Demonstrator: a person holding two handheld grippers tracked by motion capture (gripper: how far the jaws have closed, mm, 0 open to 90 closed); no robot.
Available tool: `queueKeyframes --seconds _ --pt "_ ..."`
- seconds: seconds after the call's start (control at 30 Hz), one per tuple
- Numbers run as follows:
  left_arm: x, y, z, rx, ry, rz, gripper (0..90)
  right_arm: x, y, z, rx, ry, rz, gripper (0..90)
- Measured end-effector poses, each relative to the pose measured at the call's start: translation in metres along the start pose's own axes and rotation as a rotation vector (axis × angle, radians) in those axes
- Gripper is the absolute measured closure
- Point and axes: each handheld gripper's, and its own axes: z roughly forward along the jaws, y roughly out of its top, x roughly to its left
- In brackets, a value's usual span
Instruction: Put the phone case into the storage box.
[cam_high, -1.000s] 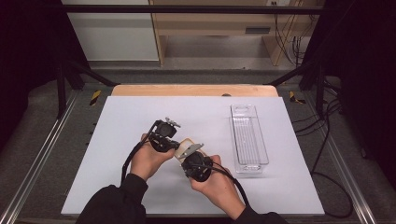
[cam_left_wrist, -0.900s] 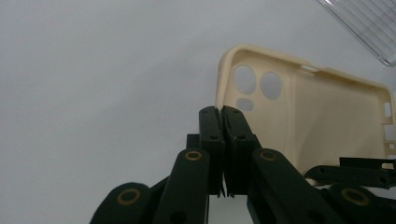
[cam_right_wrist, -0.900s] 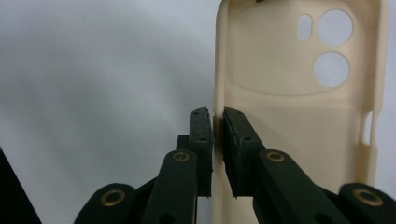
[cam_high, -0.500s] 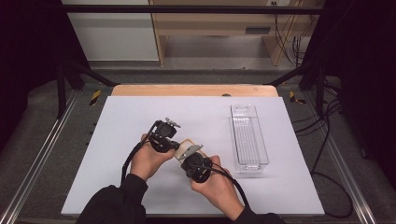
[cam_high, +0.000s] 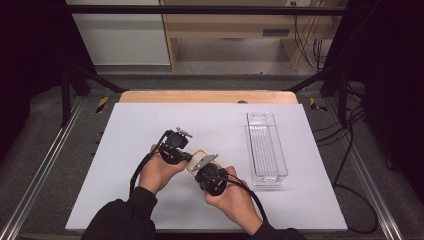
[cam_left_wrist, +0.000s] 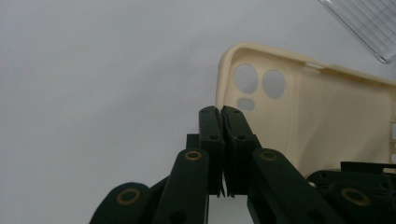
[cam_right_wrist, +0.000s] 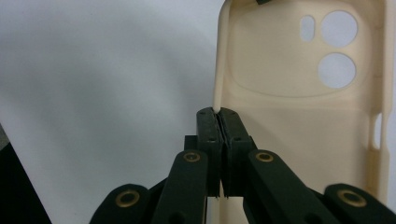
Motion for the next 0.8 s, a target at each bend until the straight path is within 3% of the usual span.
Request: queueKeyframes --seconds 0.53,0.67,0.8 --pt "-0.004 -0.005 -0.006 -0.036 0.004 0.014 86.5 -0.002 -0.002 -0.007 -0.023 0.021 -0.017 88.7" --pt "-0.003 -0.006 -0.008 -0.084 -0.012 -0.002 83.7 -0.003 -0.002 -0.009 -0.032 0.023 -0.013 88.7" --pt "-0.001 -0.008 -0.014 -0.140 -0.004 -0.018 75.1 -0.004 -0.002 -0.009 -0.037 0.020 -0.010 88.7"
